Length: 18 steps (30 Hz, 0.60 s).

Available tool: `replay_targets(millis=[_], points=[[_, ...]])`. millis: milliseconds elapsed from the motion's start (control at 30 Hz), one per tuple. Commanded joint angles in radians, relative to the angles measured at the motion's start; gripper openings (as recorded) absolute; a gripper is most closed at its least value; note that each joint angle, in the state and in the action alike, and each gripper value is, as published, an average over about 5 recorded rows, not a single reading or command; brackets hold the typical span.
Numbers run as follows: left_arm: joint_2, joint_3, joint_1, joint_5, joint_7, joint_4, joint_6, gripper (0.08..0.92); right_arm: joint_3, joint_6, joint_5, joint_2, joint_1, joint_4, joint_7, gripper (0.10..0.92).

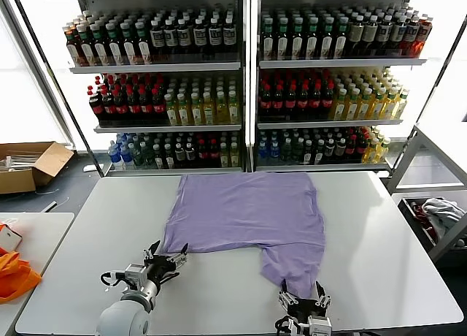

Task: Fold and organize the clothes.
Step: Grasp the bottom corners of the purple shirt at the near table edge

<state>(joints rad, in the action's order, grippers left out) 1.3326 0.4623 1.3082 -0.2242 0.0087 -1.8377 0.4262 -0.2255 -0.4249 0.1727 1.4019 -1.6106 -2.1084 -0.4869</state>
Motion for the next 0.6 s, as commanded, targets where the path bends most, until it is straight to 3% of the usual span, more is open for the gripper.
replay_targets(millis=[33,267,600], points=[[-0.006,0.000,-0.006,-0.001,0.005,0.015,-0.001,0.823,-0.003,0.000,0.019,-0.004,0.001,0.012,0.001,0.760],[-0.017,-0.011,0.004,0.017,0.010,0.020,-0.002,0.798,-0.013,0.025,0.033,-0.003,-0.007,0.037,0.019,0.562],[-0.025,-0.019,0.002,0.030,0.019,0.023,-0.011,0.528,-0.013,0.031,0.032,-0.017,-0.005,0.000,0.044,0.276]])
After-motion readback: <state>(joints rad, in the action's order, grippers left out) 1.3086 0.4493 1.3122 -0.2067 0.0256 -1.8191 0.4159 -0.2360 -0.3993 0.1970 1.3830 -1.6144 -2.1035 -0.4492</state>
